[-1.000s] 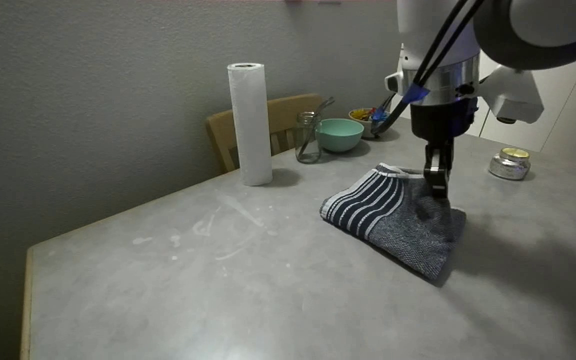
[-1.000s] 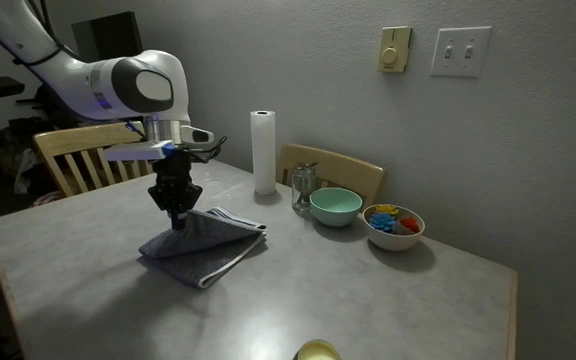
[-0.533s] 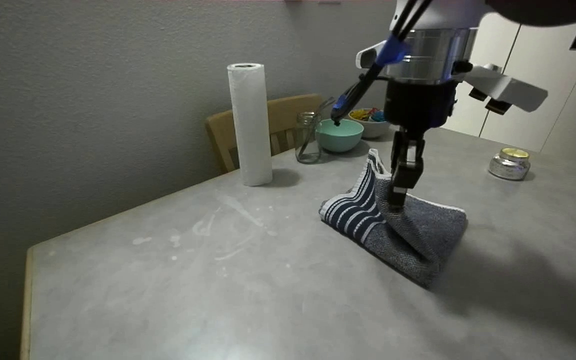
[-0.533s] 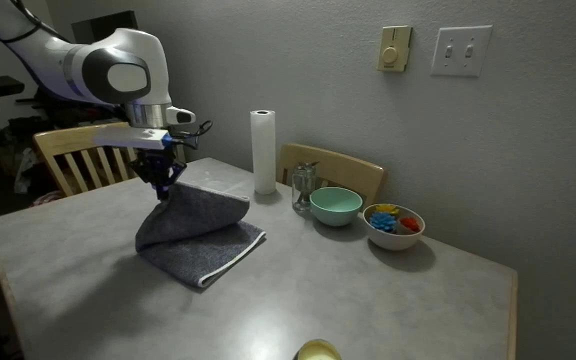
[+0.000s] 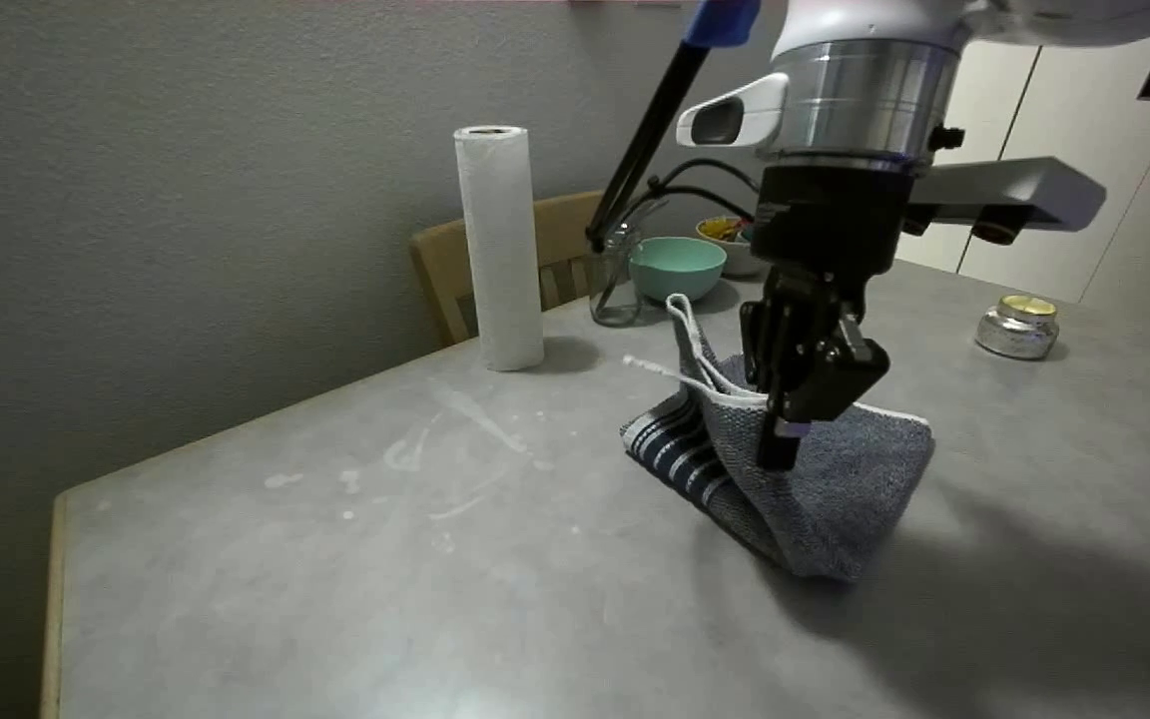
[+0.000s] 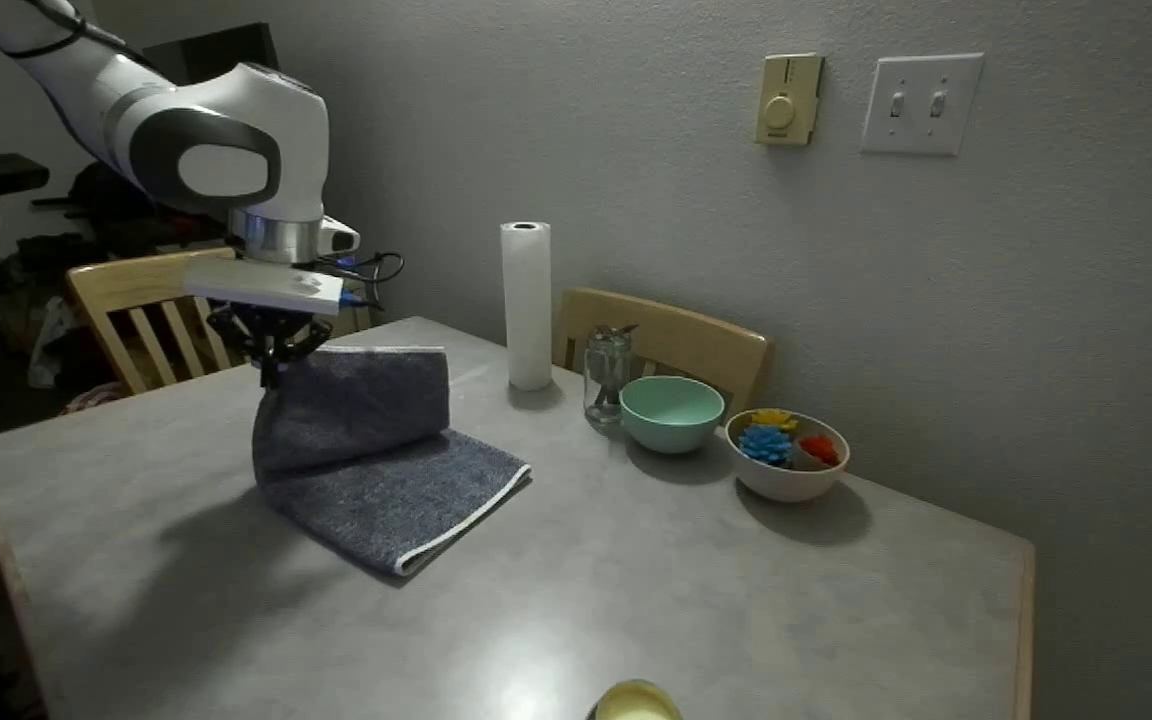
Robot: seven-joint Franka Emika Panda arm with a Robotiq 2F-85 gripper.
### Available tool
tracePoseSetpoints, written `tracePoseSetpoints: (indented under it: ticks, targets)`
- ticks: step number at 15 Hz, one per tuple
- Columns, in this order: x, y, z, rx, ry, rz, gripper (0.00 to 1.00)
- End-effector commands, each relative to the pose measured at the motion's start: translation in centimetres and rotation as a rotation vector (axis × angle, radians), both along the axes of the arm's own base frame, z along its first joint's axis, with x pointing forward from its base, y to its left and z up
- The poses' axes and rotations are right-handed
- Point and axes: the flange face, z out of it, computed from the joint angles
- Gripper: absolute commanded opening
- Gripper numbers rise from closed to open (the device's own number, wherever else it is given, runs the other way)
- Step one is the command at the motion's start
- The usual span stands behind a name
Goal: Unfold the towel once
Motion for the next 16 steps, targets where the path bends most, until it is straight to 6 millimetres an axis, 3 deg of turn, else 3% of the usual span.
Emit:
tracePoseSetpoints:
  ticks: [1, 11, 12, 14, 16]
  targets:
    - [-0.6, 0.0, -0.8, 0.070, 0.027, 0.186, 0.01]
    - [-2.3, 1.3, -4.7, 0.156, 0.269, 0.669, 0.01]
    - [-2.4, 1.4, -5.0, 0.145, 0.293, 0.694, 0.29]
    - [-2.4, 1.9, -5.6, 0.111, 0.324, 0.733, 0.36]
    - [-2.3, 2.2, -6.0, 0.079, 0.339, 0.762, 0.51]
